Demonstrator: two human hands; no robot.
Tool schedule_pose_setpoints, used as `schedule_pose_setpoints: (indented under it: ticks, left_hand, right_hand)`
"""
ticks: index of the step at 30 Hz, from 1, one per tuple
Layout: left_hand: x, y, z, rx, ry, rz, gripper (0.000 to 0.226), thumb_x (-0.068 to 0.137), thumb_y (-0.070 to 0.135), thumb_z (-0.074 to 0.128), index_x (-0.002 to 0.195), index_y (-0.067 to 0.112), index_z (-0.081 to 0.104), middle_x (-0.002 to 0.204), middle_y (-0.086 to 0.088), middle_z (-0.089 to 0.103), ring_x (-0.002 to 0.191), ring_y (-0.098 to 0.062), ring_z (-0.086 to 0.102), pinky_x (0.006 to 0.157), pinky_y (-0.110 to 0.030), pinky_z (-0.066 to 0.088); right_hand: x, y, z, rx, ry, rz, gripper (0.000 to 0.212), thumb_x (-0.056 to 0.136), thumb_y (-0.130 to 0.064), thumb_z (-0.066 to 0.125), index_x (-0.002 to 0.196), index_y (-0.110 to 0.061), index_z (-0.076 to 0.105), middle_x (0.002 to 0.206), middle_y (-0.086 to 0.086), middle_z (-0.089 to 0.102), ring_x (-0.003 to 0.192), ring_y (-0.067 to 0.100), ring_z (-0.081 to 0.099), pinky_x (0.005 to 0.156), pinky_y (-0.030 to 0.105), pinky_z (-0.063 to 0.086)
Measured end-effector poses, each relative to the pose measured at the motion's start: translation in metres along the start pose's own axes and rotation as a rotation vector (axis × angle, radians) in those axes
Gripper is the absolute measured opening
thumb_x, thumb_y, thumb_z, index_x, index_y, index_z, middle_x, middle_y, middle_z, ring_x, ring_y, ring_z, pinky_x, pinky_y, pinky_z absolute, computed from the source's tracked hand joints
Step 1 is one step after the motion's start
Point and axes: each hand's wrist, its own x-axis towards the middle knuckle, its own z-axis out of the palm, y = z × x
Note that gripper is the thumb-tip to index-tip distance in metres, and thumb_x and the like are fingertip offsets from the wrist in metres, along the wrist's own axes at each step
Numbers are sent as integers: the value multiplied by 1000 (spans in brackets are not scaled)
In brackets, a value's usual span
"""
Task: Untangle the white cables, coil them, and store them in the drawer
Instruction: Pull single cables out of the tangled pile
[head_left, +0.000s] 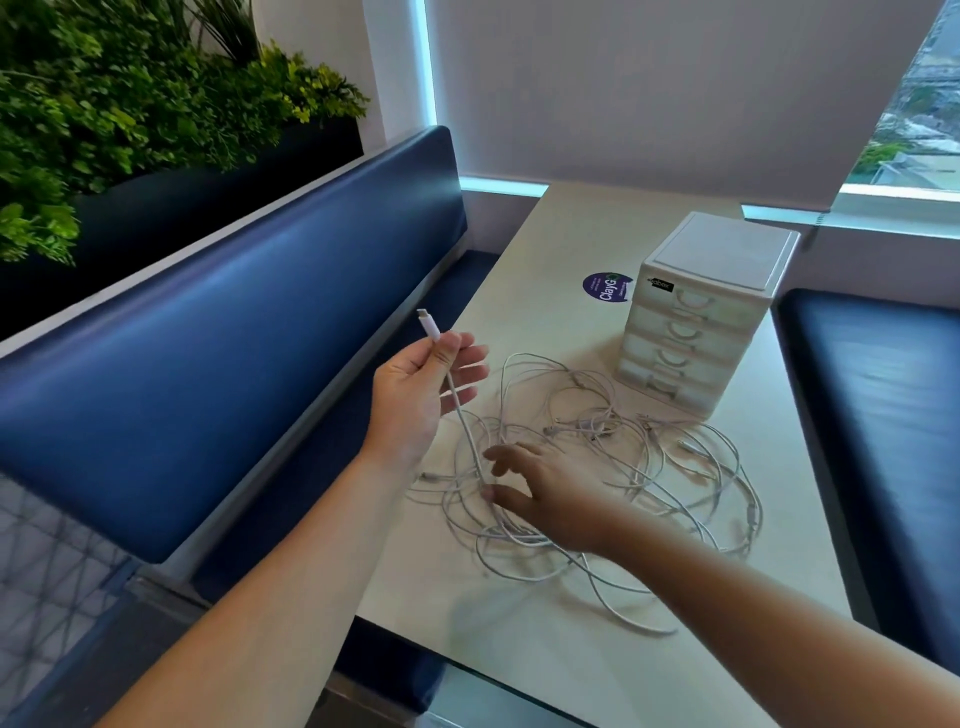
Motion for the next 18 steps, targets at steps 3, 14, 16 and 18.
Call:
schedule_pose_setpoints:
  ticks: [3,14,16,18]
  left_hand:
    - [-3,3,3,-20,-23,-21,23,98,31,53,97,15,69,91,2,76,86,-16,72,78,-33,58]
    - [-5,5,0,12,-90,-90,30,106,26,35,105,21,64,97,0,73,102,-15,68,96,-38,53]
    - [-3,5,1,-24,-77,-114,31,107,25,33,104,16,63,88,-2,72,97,-17,68,95,-38,53]
    - [-3,3,3,-112,-54,-162,32,107,24,32,104,11,62,77,-3,67,86,-18,68,92,-39,55]
  right_hand:
    - [4,-9,2,75,51,-41,19,94,-31,54,101,-17,66,98,0,67,91,22,62,81,35,49]
    - [-5,16,-1,331,194,205,20,99,-27,38,79,-27,42,59,-2,53,51,19,59,61,42,50]
    - [-8,21,-3,316,235,207,20,100,-27,39,81,-28,43,61,-5,50,57,18,52,64,42,46]
    - [-11,24,-6,308,266,210,19,100,-28,40,82,-25,46,61,-7,47,60,14,45,65,38,41]
